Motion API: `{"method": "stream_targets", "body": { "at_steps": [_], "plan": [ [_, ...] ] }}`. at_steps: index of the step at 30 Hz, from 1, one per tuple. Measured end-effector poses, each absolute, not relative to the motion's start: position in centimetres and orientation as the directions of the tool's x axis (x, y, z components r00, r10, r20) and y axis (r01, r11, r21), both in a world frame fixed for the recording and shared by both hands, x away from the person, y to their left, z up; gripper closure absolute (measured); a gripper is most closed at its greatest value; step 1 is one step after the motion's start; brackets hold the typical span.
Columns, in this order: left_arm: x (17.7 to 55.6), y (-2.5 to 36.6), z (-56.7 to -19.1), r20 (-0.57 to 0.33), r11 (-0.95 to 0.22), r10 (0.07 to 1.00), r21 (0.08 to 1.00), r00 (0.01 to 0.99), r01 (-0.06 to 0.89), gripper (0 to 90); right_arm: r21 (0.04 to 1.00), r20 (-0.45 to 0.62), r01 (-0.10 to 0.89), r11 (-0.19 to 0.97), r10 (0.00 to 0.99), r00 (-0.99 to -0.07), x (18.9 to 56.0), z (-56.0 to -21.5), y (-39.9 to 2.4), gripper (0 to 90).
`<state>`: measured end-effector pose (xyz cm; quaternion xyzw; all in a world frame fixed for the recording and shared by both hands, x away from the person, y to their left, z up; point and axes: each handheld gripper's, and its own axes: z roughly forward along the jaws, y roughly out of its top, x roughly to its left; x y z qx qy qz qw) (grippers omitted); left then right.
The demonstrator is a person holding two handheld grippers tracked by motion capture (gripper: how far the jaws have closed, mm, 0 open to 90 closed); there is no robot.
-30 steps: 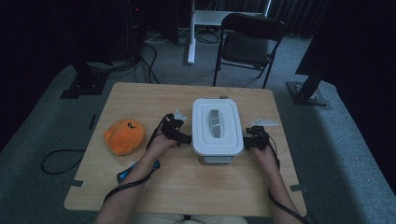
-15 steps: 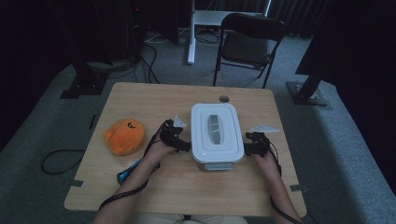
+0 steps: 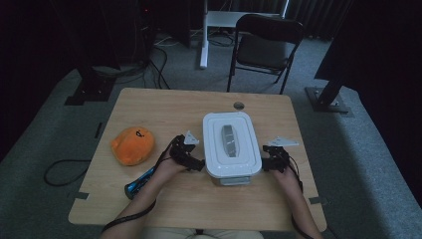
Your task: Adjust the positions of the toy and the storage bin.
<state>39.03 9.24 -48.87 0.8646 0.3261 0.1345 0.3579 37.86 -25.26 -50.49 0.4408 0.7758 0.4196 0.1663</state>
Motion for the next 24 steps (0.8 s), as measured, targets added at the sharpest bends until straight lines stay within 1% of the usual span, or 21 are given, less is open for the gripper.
{"method": "stream_targets", "body": {
  "at_steps": [4, 5, 7, 8, 11, 14, 18, 21, 24],
  "plan": [
    [39.0, 9.4, -49.0, -0.015, -0.527, 0.657, 0.706, 0.753, 0.474, 3.2, 0.798, 0.109, 0.542, 0.263, 0.821, -0.560, 37.7, -50.5, -25.4, 22.9],
    [39.1, 9.5, -49.0, -0.028, -0.519, 0.658, 0.708, 0.752, 0.480, 3.1, 0.799, 0.107, 0.540, 0.264, 0.821, -0.560, 37.7, -50.5, -25.4, 22.0],
    [39.3, 9.7, -49.2, -0.041, -0.515, 0.656, 0.705, 0.754, 0.487, 3.1, 0.797, 0.127, 0.550, 0.248, 0.823, -0.554, 38.0, -50.7, -25.6, 17.3],
    [39.6, 9.7, -49.4, -0.047, -0.507, 0.666, 0.704, 0.744, 0.498, 3.1, 0.794, 0.140, 0.559, 0.240, 0.822, -0.552, 38.2, -50.9, -25.8, 16.8],
    [40.4, 9.6, -49.5, -0.031, -0.507, 0.684, 0.699, 0.729, 0.505, 3.1, 0.774, 0.128, 0.583, 0.245, 0.842, -0.524, 39.0, -51.4, -25.9, 16.8],
    [41.6, 9.6, -49.2, -0.003, -0.505, 0.706, 0.698, 0.708, 0.507, 3.1, 0.768, 0.150, 0.604, 0.212, 0.858, -0.491, 40.2, -51.7, -26.2, 16.8],
    [43.0, 9.8, -48.6, -0.008, -0.488, 0.724, 0.699, 0.689, 0.522, 3.1, 0.762, 0.168, 0.623, 0.178, 0.874, -0.456, 41.9, -51.7, -26.4, 16.8],
    [43.6, 9.7, -48.3, -0.020, -0.483, 0.722, 0.701, 0.692, 0.524, 3.1, 0.754, 0.178, 0.631, 0.182, 0.868, -0.463, 42.7, -51.6, -25.9, 16.8],
    [43.8, 9.6, -48.3, -0.012, -0.495, 0.718, 0.693, 0.695, 0.524, 3.2, 0.757, 0.184, 0.624, 0.194, 0.853, -0.489, 43.0, -51.3, -25.2, 16.8]
  ]
}}
